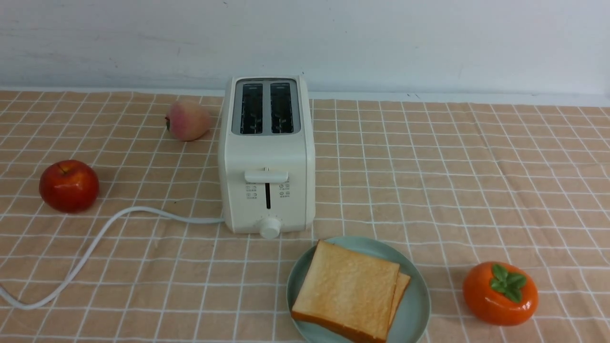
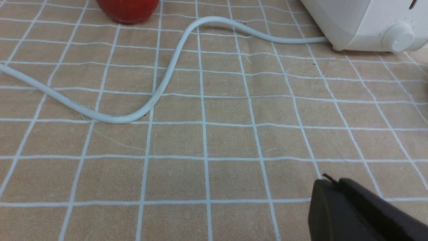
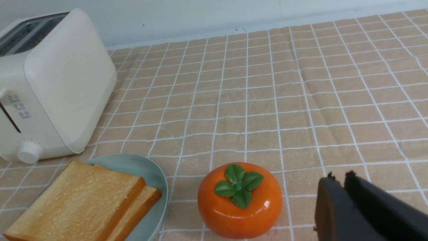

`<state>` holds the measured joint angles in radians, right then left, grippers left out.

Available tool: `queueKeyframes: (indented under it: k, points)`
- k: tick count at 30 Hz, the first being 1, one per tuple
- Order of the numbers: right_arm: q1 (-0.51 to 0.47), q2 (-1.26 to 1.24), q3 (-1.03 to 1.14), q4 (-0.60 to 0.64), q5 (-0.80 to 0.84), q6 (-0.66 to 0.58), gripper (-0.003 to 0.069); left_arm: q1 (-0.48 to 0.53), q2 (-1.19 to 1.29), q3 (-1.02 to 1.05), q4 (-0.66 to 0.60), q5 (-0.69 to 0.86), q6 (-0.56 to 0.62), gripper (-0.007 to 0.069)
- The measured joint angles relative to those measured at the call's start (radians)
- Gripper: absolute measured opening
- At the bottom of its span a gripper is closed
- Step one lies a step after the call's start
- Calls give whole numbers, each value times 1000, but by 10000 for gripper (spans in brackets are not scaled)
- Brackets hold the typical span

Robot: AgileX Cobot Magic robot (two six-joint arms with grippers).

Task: Take toasted bread from bread machine on light coffee tablecloth place on plate.

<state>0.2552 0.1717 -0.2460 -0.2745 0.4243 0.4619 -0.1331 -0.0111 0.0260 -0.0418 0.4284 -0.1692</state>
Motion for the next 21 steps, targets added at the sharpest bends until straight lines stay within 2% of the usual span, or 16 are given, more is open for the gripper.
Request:
queueKeyframes:
  k: [21]
  points:
    - [0,0,7,-11,-4,1,77,0,0,0,0,-2,2,14]
